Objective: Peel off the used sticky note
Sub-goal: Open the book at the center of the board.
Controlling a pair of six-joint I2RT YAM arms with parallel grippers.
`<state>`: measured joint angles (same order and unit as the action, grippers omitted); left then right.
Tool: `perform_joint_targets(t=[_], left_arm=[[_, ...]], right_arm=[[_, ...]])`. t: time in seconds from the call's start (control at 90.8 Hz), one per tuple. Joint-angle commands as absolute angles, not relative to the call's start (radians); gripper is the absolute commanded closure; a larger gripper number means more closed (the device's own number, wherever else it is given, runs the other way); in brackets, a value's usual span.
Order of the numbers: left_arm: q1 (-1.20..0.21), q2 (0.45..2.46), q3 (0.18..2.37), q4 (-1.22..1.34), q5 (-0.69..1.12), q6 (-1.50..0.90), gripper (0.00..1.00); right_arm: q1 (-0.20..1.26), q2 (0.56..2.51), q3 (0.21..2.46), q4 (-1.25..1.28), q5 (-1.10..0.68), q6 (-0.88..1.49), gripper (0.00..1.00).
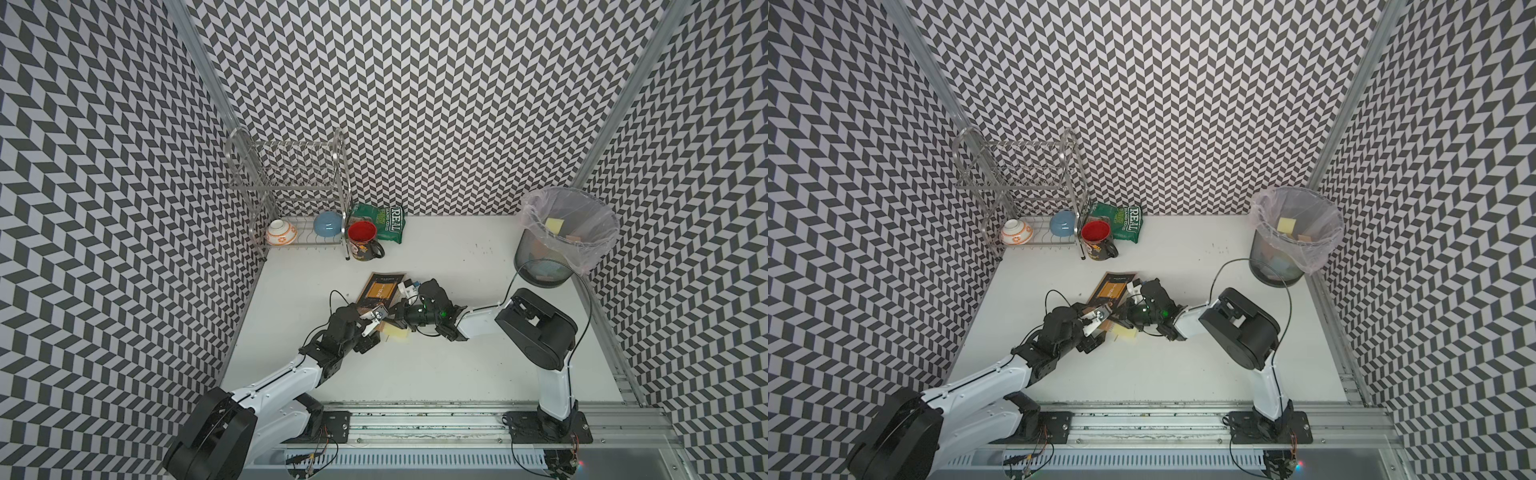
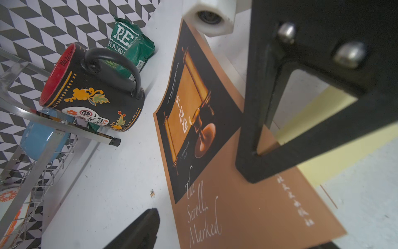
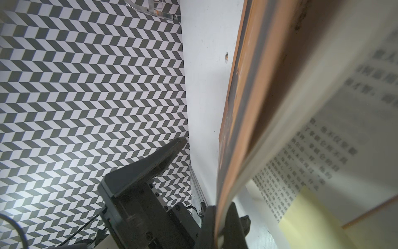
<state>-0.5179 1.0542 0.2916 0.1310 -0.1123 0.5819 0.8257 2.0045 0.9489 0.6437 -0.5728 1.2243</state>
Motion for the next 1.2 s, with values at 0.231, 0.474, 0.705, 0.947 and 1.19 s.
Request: perform_joint_targets(t=[0.231, 0.474, 0.705, 0.947, 1.19], left_arm=[[-0.522, 0.988, 0.316, 0.110, -0.082, 0.542, 0.34], [-0.524, 0.957, 0.289, 0.079, -0.045, 0.578, 0.14], [-0.524, 0.994, 0.287, 0.125, -0.066, 0.585, 0.05], [-0.544, 1.038, 0.281, 0.172, -0.114, 0.601, 0.05], [-0.557, 1.036, 0.265, 0.213, -0.167, 0.589, 0.19]], right_arm=[[0.824, 2.004, 0.942, 0.713, -0.588, 1.228, 1.00], [0.825, 2.006, 0.943, 0.725, -0.595, 1.232, 1.00], [0.824, 2.005, 0.943, 0.732, -0.597, 1.235, 1.00], [0.825, 2.008, 0.942, 0.744, -0.603, 1.246, 1.00], [0.824, 2.008, 0.942, 0.749, -0.602, 1.247, 1.00]])
